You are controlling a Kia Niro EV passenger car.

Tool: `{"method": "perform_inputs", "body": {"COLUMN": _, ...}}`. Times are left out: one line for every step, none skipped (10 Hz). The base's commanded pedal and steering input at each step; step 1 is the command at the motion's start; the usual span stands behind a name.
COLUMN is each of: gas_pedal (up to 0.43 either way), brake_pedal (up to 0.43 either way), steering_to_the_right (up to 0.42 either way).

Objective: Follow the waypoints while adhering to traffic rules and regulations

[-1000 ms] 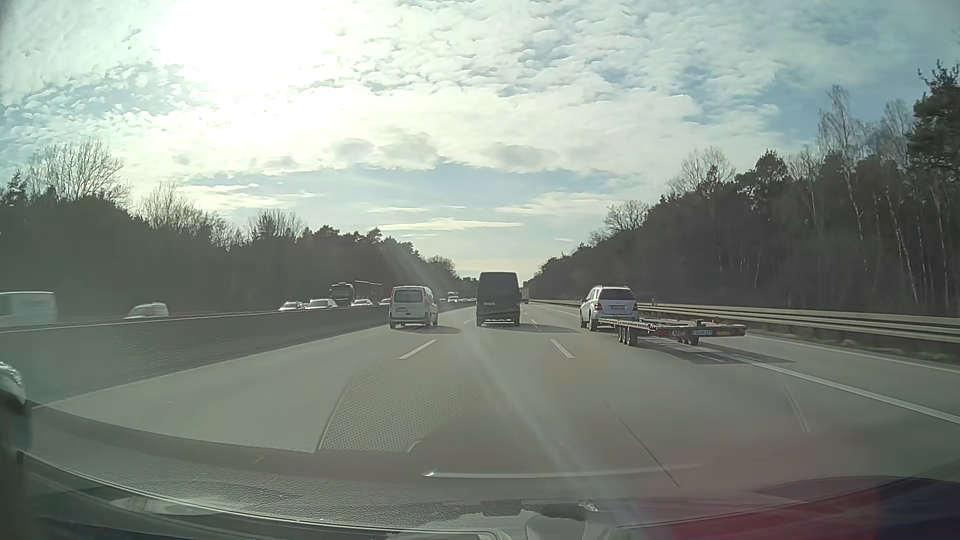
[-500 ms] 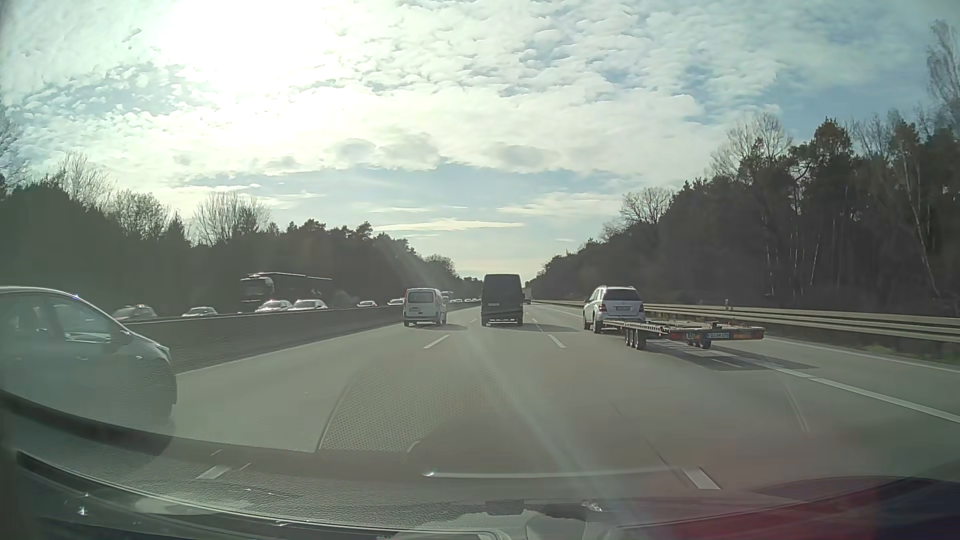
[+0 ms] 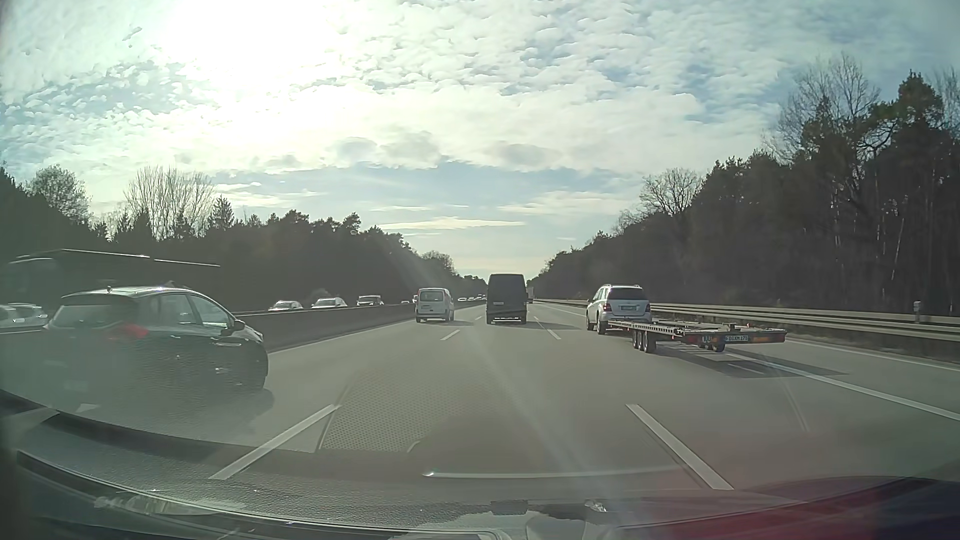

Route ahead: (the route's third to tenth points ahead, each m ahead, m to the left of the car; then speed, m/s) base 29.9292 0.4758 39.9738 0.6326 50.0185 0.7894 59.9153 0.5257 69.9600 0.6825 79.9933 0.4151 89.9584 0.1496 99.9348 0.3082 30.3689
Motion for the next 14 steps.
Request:
{"method": "perform_inputs", "body": {"gas_pedal": 0.287, "brake_pedal": 0.0, "steering_to_the_right": -0.002}}
{"method": "perform_inputs", "body": {"gas_pedal": 0.287, "brake_pedal": 0.0, "steering_to_the_right": -0.001}}
{"method": "perform_inputs", "body": {"gas_pedal": 0.287, "brake_pedal": 0.0, "steering_to_the_right": -0.001}}
{"method": "perform_inputs", "body": {"gas_pedal": 0.287, "brake_pedal": 0.0, "steering_to_the_right": -0.001}}
{"method": "perform_inputs", "body": {"gas_pedal": 0.287, "brake_pedal": 0.0, "steering_to_the_right": -0.001}}
{"method": "perform_inputs", "body": {"gas_pedal": 0.287, "brake_pedal": 0.0, "steering_to_the_right": -0.001}}
{"method": "perform_inputs", "body": {"gas_pedal": 0.287, "brake_pedal": 0.0, "steering_to_the_right": -0.001}}
{"method": "perform_inputs", "body": {"gas_pedal": 0.287, "brake_pedal": 0.0, "steering_to_the_right": -0.001}}
{"method": "perform_inputs", "body": {"gas_pedal": 0.287, "brake_pedal": 0.0, "steering_to_the_right": -0.001}}
{"method": "perform_inputs", "body": {"gas_pedal": 0.287, "brake_pedal": 0.0, "steering_to_the_right": -0.001}}
{"method": "perform_inputs", "body": {"gas_pedal": 0.287, "brake_pedal": 0.0, "steering_to_the_right": -0.001}}
{"method": "perform_inputs", "body": {"gas_pedal": 0.287, "brake_pedal": 0.0, "steering_to_the_right": -0.001}}
{"method": "perform_inputs", "body": {"gas_pedal": 0.287, "brake_pedal": 0.0, "steering_to_the_right": -0.001}}
{"method": "perform_inputs", "body": {"gas_pedal": 0.287, "brake_pedal": 0.0, "steering_to_the_right": -0.001}}
